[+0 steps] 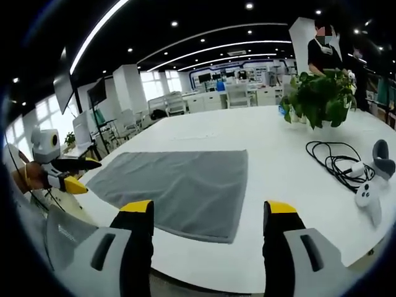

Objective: Fold the towel on the table until its edges align and the towel forms a compact rectangular stack.

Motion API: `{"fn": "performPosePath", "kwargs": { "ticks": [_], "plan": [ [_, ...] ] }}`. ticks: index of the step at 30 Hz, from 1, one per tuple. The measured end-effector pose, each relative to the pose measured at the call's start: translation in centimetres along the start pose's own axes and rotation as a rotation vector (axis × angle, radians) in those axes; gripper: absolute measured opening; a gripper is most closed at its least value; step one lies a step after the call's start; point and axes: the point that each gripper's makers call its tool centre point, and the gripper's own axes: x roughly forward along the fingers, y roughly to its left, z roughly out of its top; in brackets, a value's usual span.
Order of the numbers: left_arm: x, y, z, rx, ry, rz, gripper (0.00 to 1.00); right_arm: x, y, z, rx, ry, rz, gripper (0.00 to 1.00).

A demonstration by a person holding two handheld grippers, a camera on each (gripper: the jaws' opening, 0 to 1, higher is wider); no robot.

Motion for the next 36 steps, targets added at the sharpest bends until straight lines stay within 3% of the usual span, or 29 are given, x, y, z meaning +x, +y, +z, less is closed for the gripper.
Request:
{"fn": "performPosePath", "kwargs": {
  "ticks": [16,27,36],
  "plan": [
    [1.0,-3.1,0.9,0.008,0.002,0.04,0.85,0.8,-3.6,2.9,-0.055,-0.018,0.054,0.72],
    [2.7,-4.8,0.5,0.017,0.009,0.073,0.84,2.5,-5.2,2.9,-0.101,-0.003,0.12,0.7],
    [4.6,-5.3,0.9,0.082,0.042,0.025,0.83,4.7,-6.3,4.1,-0.089,-0.043,0.121,0.69]
  ]
}}
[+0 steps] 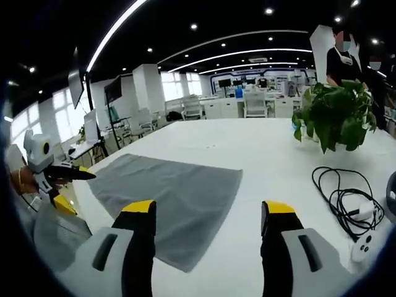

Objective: Fold the towel on the table until its edges align and the towel forms a compact rectangular stack.

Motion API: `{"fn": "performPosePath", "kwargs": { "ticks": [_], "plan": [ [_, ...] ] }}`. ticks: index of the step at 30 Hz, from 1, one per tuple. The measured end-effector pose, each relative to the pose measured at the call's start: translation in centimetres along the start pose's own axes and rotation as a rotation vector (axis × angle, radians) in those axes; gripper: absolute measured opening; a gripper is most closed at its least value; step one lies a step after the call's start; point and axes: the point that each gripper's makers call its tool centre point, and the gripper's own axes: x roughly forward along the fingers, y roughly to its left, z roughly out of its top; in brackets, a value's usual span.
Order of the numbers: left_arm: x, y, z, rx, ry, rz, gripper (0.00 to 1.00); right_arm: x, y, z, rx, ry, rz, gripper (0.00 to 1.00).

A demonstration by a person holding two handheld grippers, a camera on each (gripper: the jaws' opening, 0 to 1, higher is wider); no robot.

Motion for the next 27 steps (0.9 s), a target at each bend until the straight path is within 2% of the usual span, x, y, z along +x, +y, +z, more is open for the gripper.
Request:
{"fn": "performPosePath", "kwargs": {
  "ticks": [5,12,21,27],
  "plan": [
    [1.1,0.1,0.5,0.054,0.005,-0.014,0.83,2.2,-0.6,-0.2,0.003,0.004,0.013,0.68],
    [3.0,-0.8,0.3,0.082,0.012,-0.064,0.82,4.7,-1.3,0.2,0.0,0.013,0.023,0.68],
    [6.2,-3.1,0.7,0.141,0.011,-0.154,0.81,7.5,-1.8,0.7,-0.025,0.033,0.058,0.66],
    [8.4,-5.3,0.1,0.195,0.041,-0.236,0.73,8.7,-2.3,0.7,-0.023,0.037,0.054,0.65]
  ]
}}
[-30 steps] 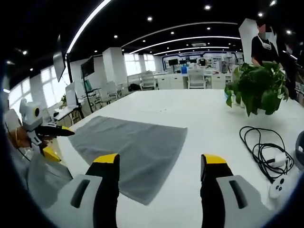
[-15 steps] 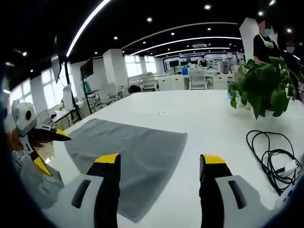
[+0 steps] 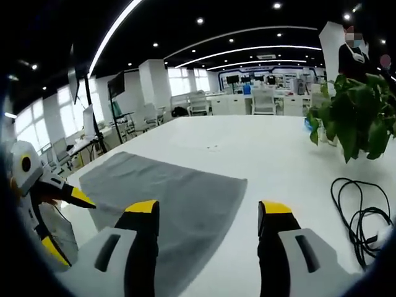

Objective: Fold the towel on the table until its edges align and the towel forms a compact rectangular stack.

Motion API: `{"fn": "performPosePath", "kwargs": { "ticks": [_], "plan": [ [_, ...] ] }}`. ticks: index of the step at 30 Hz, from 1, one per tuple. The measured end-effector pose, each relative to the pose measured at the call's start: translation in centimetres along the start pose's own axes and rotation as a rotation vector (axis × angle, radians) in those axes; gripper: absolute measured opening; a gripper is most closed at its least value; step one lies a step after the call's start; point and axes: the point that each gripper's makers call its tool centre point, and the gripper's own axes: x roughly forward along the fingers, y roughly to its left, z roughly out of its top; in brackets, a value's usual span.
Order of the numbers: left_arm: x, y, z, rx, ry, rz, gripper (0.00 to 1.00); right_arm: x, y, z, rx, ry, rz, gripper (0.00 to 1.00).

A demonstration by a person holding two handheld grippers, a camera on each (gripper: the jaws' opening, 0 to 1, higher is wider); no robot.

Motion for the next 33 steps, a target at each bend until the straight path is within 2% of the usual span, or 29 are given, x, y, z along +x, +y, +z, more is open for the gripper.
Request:
{"fn": "performPosePath", "kwargs": {
  "ticks": [4,8,11,13,14,16,21,25,33],
  "plan": [
    [1.9,-1.2,-0.1,0.037,0.019,-0.046,0.71,0.7,-0.6,-0.3,0.003,0.014,-0.008,0.64],
    [3.7,-2.4,-0.3,0.083,0.032,-0.089,0.62,1.5,-1.0,-0.6,0.004,0.026,-0.004,0.63],
    [4.8,-3.1,-1.0,0.113,0.055,-0.115,0.59,2.3,-1.1,-1.0,-0.018,0.054,0.01,0.63],
    [5.5,-3.3,-1.3,0.134,0.063,-0.118,0.57,2.8,-1.5,-1.3,-0.104,0.082,0.0,0.63],
    [5.7,-3.5,-1.6,0.164,0.079,-0.119,0.55,3.0,-1.6,-1.4,-0.112,0.084,-0.006,0.63],
    [6.2,-3.8,-1.3,0.21,0.06,-0.122,0.54,3.7,-1.8,-1.6,-0.096,0.088,-0.002,0.62],
    [7.6,-4.0,-1.6,0.22,0.061,-0.141,0.44,5.1,-2.3,-1.8,-0.062,0.089,-0.01,0.6],
    [9.1,-4.5,-1.9,0.181,0.059,-0.172,0.38,6.5,-3.3,-1.4,0.007,0.069,-0.022,0.59],
    [11.3,-5.4,-3.2,0.156,0.083,-0.218,0.24,8.7,-4.4,-1.4,0.029,0.07,-0.032,0.57]
  ]
}}
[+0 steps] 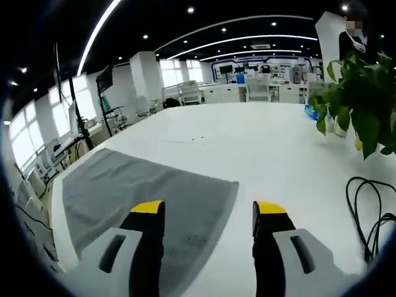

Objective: Fold the towel on the table until its edges align and the towel forms a compact rectangular stack.

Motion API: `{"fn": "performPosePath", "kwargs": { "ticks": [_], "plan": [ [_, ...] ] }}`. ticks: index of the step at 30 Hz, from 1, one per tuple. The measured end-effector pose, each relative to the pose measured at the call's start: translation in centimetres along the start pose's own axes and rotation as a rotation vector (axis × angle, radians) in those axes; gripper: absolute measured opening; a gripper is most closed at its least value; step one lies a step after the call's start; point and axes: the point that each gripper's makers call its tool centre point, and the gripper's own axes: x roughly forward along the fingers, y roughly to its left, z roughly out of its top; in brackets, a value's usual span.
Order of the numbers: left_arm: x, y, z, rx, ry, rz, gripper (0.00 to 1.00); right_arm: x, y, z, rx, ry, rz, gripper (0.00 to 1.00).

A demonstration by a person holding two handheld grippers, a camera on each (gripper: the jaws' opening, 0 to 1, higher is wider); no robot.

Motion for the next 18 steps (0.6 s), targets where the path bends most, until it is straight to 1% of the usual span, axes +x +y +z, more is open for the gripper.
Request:
{"fn": "performPosePath", "kwargs": {
  "ticks": [2,5,6,7,9,10,11,12,13,16,18],
  "plan": [
    [0.4,-0.2,-0.3,-0.007,0.017,-0.008,0.24,0.5,0.1,-0.3,0.004,0.01,0.004,0.56],
    [1.0,-0.4,-0.9,-0.016,0.021,-0.021,0.24,1.1,0.3,-0.7,0.005,0.025,0.008,0.55],
    [1.3,-0.5,-1.2,-0.039,0.016,-0.021,0.24,1.2,0.4,-0.8,0.006,0.027,0.009,0.55],
    [1.4,-0.2,-0.3,-0.047,-0.047,0.001,0.22,1.4,0.4,-0.9,0.007,0.03,0.01,0.55],
    [1.3,0.0,-0.8,-0.036,-0.037,0.005,0.18,1.9,0.1,-1.0,0.011,0.035,0.011,0.54],
    [1.3,0.3,-0.8,-0.02,-0.038,0.022,0.14,2.1,-0.1,-1.1,0.013,0.037,0.012,0.54],
    [1.3,0.5,-0.8,-0.008,-0.045,0.035,0.13,2.2,-0.1,-1.1,0.014,0.038,0.011,0.54],
    [1.3,0.4,-0.8,-0.016,-0.046,0.025,0.13,2.3,-0.2,-1.1,0.015,0.039,0.012,0.54],
    [1.3,0.4,-0.8,-0.02,-0.049,0.029,0.13,2.4,-0.2,-1.1,0.017,0.04,0.012,0.53],
    [1.2,0.3,-0.9,-0.012,-0.06,0.044,0.13,2.7,-0.2,-1.3,0.02,0.044,0.011,0.53],
    [1.2,0.3,-0.9,-0.002,-0.078,0.04,0.12,3.1,-0.3,-1.6,0.012,0.054,0.009,0.52]
  ]
}}
